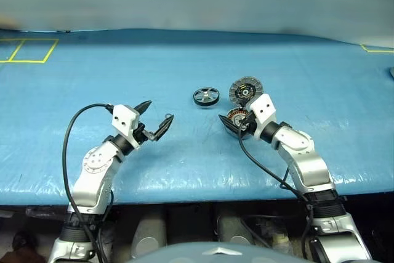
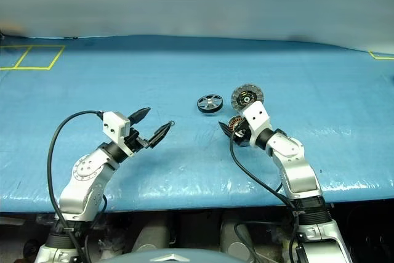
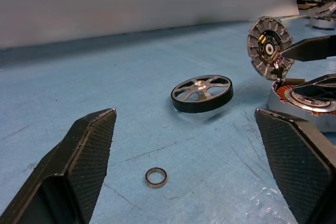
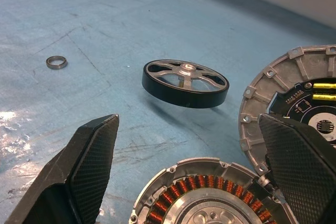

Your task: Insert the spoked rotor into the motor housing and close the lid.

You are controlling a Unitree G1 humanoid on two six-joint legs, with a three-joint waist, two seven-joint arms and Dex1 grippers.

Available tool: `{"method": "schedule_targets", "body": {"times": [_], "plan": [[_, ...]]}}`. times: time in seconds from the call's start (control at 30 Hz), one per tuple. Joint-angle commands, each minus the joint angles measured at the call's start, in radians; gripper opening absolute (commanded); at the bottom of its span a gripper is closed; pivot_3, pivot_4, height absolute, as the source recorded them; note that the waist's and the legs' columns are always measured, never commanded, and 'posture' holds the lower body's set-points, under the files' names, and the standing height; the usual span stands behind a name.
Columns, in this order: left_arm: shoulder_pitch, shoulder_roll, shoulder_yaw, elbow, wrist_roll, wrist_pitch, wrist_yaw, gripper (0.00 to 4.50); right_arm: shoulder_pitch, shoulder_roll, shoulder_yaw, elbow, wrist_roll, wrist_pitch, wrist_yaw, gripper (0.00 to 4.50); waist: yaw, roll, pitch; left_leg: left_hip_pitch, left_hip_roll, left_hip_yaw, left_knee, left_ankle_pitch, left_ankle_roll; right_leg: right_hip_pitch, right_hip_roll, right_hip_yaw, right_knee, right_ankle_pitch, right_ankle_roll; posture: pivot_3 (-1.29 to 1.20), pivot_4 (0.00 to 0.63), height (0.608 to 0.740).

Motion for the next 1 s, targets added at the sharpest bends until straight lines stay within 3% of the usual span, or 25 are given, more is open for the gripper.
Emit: {"method": "schedule_targets", "body": {"times": [0.03,0.33,0.5,0.63,1.0], "plan": [[-0.027,-0.004,0.004,-0.019,0.007,-0.025,0.001,4.5,-0.02,-0.011,-0.021,-0.028,0.009,-0.001,0.001,4.45,0.0,0.0,0.0,0.0,0.0,0.0,0.0,0.0,0.0,0.0,0.0,0.0,0.0,0.0,0.0,0.0,0.15,0.74],[-0.013,-0.014,-0.005,-0.016,0.023,-0.027,-0.002,4.5,-0.013,-0.041,-0.005,-0.046,-0.005,0.037,0.017,4.45,0.0,0.0,0.0,0.0,0.0,0.0,0.0,0.0,0.0,0.0,0.0,0.0,0.0,0.0,0.0,0.0,0.15,0.74],[-0.014,-0.013,-0.007,-0.018,0.022,-0.018,-0.001,4.5,-0.037,-0.277,0.1,-0.157,-0.174,0.055,0.135,4.45,0.004,0.0,0.0,-0.001,-0.001,0.0,0.001,0.0,0.0,0.0,0.0,0.001,0.0,0.0,0.0,0.0,0.15,0.74],[-0.008,-0.011,-0.031,-0.017,0.026,-0.004,-0.014,4.5,-0.114,-0.407,0.165,-0.194,-0.223,0.054,0.266,4.45,-0.004,0.0,0.0,0.001,0.0,0.002,0.001,0.0,0.0,-0.001,0.0,0.002,0.0,0.0,0.0,0.0,0.15,0.74],[-0.005,-0.025,-0.032,-0.013,0.039,-0.027,0.015,4.5,-0.269,-0.473,0.337,0.001,-0.384,-0.072,0.449,4.45,0.002,-0.002,-0.001,0.0,-0.001,0.003,0.001,0.0,0.0,-0.001,-0.001,0.002,0.0,0.0,0.0,0.0,0.15,0.74]]}}
